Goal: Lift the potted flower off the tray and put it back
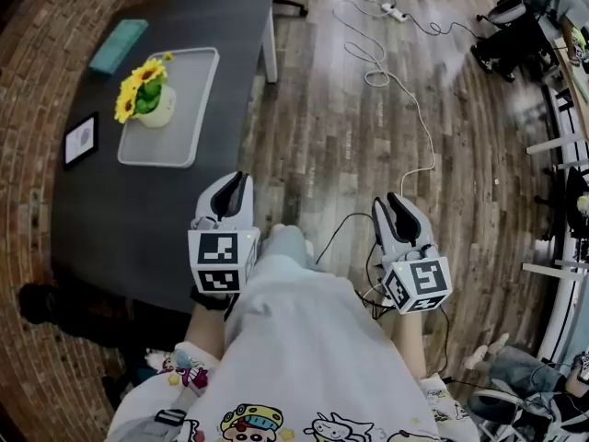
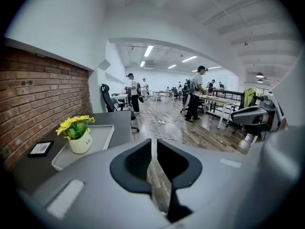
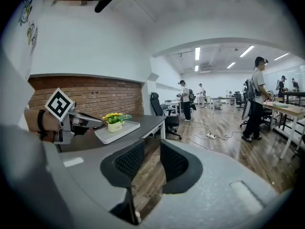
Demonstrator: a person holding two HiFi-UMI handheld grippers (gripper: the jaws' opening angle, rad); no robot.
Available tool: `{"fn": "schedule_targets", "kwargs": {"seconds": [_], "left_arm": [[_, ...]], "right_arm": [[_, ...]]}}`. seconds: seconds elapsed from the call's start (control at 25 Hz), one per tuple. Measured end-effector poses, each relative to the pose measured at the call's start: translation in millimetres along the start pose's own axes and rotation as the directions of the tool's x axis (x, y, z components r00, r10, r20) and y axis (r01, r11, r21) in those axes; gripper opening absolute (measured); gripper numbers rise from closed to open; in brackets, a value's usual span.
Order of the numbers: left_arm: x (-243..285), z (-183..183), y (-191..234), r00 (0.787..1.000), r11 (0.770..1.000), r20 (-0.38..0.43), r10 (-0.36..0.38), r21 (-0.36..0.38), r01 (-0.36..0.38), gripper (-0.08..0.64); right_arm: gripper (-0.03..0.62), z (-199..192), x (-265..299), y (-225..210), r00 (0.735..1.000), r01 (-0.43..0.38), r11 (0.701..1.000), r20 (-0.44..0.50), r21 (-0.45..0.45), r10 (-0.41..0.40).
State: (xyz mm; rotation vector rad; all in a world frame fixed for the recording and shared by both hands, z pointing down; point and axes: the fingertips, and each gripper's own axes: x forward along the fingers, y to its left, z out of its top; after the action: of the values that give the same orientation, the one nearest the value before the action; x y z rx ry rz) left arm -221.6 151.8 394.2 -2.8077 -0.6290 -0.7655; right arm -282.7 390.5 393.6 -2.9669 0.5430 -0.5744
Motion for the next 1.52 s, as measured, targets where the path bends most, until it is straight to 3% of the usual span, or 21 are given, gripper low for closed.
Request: {"fn": "schedule_targets", "kwargs": {"seconds": [0.48, 1.04, 1.52], "left_arm": [[50, 15, 8, 1.000, 1.000, 0.005, -0.012, -0.020, 0.012, 0.118], [145, 77, 113, 0.997, 0.992, 0.042, 0.072, -0.107, -0.067, 0.196], [153, 74, 176, 0.985, 0.964, 0.029, 0.170, -0.212, -0.160, 0.227]], "right_arm": [[0.156, 9, 51, -28, 0.999, -0.038, 0.999, -0.019, 0.021, 0.038], [0.219, 82, 205, -44, 0.989, -0.149, 0.989, -0.027, -0.023, 0.148], [0.255, 118, 293, -15, 0.956, -0.289, 0.953, -0.072, -0.086, 0.284]]}}
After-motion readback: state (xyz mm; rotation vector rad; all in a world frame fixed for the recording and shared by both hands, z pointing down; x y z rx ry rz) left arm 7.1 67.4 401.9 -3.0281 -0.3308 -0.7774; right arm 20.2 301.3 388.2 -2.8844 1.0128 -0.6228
